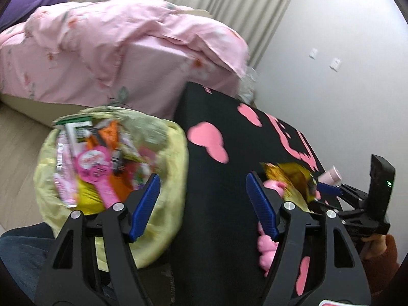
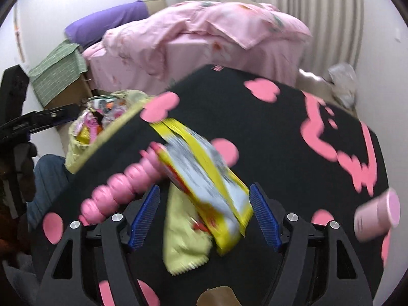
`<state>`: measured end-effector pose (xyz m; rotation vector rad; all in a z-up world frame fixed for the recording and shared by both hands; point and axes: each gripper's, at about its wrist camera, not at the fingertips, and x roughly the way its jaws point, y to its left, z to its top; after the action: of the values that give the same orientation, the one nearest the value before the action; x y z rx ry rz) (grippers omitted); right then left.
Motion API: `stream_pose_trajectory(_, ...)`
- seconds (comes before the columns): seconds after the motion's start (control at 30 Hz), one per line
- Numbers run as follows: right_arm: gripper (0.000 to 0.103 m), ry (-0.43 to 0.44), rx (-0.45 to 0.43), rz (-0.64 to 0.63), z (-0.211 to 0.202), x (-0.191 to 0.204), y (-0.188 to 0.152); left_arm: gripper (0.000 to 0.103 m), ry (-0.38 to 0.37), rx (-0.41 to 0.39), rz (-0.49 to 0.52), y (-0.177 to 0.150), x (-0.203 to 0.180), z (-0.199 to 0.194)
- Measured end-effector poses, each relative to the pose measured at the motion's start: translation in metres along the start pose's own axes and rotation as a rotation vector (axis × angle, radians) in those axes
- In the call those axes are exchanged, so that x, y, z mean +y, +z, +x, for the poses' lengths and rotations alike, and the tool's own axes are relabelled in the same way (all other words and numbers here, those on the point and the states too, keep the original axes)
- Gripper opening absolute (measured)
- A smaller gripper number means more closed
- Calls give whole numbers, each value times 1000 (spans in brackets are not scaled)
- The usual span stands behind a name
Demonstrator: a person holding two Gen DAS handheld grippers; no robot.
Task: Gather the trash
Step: 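Move both tools back over the table toward the remaining snack bags, then grasp the gold snack bag with the left tool while the right tool grasps the yellow Nabati wafer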
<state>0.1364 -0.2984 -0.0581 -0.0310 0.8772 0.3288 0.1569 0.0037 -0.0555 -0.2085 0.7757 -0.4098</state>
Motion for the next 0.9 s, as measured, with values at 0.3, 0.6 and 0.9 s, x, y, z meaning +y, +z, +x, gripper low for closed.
stream_pose_trajectory(0.3,69,-65,-80,40,-15,-29,-21,66,-4,40,140,-5,-54,9)
stream_pose_trajectory(0.6,69,6,-82,-99,8,0,8,66,33,9,140,1,-62,0)
stream_pose_trajectory(0.9,69,-144,-111,166,-3,-66,4,66,-93,113,95,-4,-73,18)
